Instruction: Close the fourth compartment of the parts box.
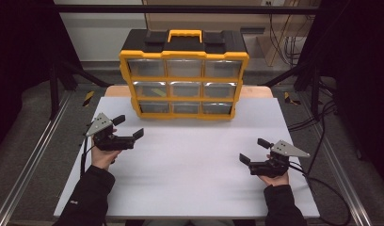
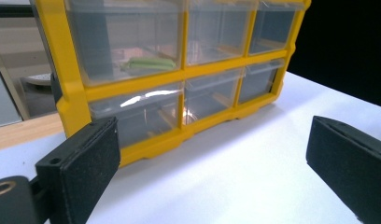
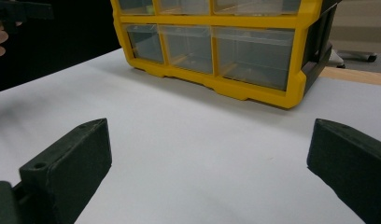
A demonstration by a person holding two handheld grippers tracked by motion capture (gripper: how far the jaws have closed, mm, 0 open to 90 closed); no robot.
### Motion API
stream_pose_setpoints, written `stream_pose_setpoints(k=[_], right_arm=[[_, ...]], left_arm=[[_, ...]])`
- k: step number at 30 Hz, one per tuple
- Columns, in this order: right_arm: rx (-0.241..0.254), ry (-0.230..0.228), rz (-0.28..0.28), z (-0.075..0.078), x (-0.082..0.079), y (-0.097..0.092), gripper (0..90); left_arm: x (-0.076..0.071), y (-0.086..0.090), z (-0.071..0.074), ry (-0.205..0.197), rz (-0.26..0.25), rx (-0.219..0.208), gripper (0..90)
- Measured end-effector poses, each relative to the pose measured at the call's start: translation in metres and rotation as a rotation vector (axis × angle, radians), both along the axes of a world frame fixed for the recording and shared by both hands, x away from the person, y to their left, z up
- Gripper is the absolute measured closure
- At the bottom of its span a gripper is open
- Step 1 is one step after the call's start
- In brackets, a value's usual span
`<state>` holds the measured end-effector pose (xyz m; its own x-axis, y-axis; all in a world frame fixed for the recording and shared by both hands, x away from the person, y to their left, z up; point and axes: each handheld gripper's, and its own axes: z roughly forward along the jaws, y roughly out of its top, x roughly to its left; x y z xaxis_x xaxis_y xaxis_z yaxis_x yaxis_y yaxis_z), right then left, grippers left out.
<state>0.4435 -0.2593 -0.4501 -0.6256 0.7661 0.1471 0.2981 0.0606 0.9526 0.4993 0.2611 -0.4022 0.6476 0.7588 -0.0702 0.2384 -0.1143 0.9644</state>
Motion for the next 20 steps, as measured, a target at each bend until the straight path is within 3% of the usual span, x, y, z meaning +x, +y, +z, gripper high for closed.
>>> stream_pose_setpoints(k=[12,20], right_arm=[[-0.004,0.005,0.001,0.0,0.0,0.0,0.5],[-0.004,0.008,0.0,0.0,0.0,0.0,0.5]], left_arm=[[-0.025,0.012,-0.02,-0.013,0.004,0.005,3.2],[-0.033,0.018,-0.027,-0.017,0.01,0.018,3.5]])
